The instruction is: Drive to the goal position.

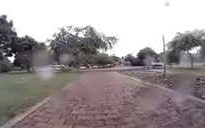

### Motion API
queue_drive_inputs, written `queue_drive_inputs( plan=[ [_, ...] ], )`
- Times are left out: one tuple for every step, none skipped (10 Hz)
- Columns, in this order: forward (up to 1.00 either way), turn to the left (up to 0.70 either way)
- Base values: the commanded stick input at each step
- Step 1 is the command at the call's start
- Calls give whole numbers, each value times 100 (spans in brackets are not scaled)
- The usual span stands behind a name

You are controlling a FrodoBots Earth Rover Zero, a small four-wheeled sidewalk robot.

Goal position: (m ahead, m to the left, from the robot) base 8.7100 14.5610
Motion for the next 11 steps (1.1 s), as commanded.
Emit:
queue_drive_inputs(
  plan=[
    [70, 0],
    [70, 0],
    [70, 0],
    [70, 0],
    [70, 0],
    [70, 0],
    [70, 0],
    [70, 0],
    [70, 0],
    [70, 0],
    [70, 0]
  ],
)
